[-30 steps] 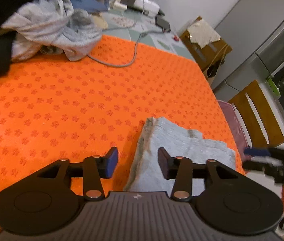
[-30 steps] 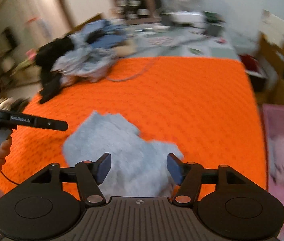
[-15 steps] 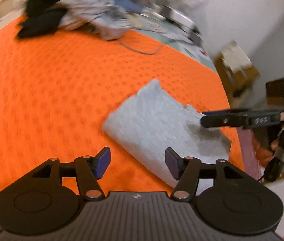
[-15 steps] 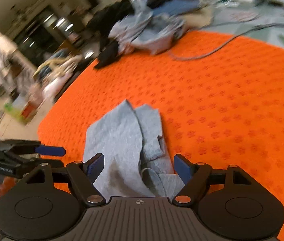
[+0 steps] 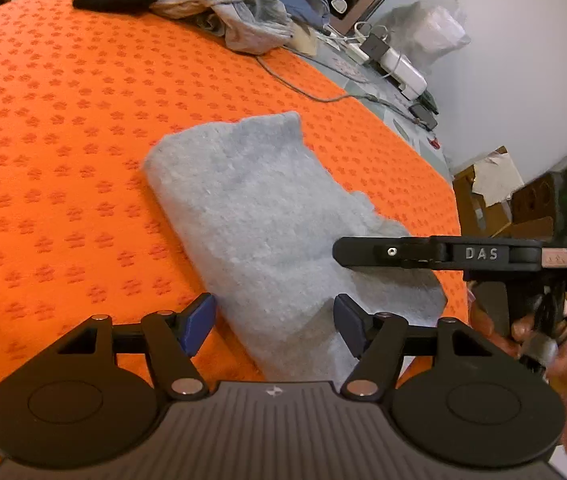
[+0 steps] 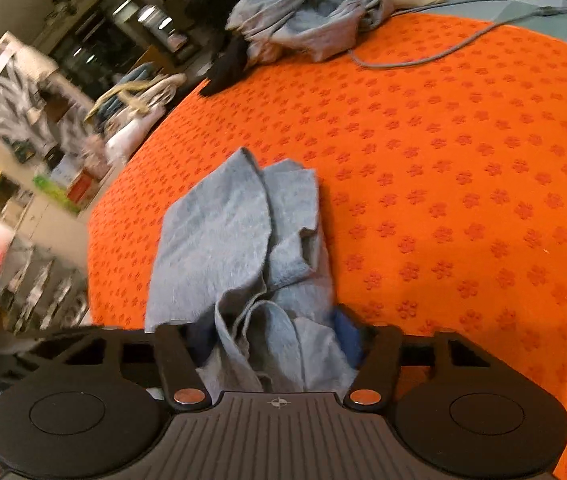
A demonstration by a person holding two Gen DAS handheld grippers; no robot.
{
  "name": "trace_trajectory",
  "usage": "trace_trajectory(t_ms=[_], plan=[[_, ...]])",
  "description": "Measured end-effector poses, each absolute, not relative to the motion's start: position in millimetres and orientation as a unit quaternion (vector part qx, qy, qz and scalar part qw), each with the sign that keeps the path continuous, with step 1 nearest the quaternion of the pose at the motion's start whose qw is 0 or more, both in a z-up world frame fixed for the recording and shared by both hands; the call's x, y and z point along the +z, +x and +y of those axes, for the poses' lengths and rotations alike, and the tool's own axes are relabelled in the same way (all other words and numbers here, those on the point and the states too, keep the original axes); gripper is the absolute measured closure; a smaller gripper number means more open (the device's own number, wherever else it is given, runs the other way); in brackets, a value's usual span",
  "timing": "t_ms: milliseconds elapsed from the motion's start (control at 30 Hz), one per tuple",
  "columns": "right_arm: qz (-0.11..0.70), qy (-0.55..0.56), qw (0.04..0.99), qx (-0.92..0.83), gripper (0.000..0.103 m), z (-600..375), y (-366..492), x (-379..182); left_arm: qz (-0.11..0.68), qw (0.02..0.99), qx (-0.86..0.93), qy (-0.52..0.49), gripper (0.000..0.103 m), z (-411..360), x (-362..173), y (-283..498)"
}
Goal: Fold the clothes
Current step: 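Grasp the folded grey bundle with both grippers and lift it, then carry the grey bundle with both grippers into the pink bin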
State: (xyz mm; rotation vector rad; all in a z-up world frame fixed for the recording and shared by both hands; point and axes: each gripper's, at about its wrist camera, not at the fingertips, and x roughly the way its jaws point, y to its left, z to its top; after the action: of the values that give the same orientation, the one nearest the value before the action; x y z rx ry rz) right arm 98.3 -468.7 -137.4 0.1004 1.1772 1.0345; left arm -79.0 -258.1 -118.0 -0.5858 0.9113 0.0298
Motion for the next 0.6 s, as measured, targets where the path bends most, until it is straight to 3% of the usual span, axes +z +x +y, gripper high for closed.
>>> trace_trajectory(t_ms=[133, 200, 367, 600], plan=[[0.526, 0.103, 0.718, 0.444, 0.077, -479.1, 89.5, -135.2, 0.434, 0.859, 0.01, -0.272, 0.053, -261.7, -111.8, -69.4], [0.518, 0.13, 0.729, 0.427, 0.079, -487.1, 82.0, -129.2, 0.432, 0.862, -0.002, -0.266, 0.058, -262.0, -103.5, -65.9], [0.477, 0.192, 0.768, 0.381, 0.08, -520.8, 54.2, -104.1, 0.423, 0.87, -0.063, -0.245, 0.059, -275.2, -73.7, -54.6], [0.41, 0.256, 0.831, 0.274, 0.08, -623.2, 2.3, -69.2, 0.43, 0.861, -0.212, -0.168, 0.059, -365.2, -53.2, -24.2]])
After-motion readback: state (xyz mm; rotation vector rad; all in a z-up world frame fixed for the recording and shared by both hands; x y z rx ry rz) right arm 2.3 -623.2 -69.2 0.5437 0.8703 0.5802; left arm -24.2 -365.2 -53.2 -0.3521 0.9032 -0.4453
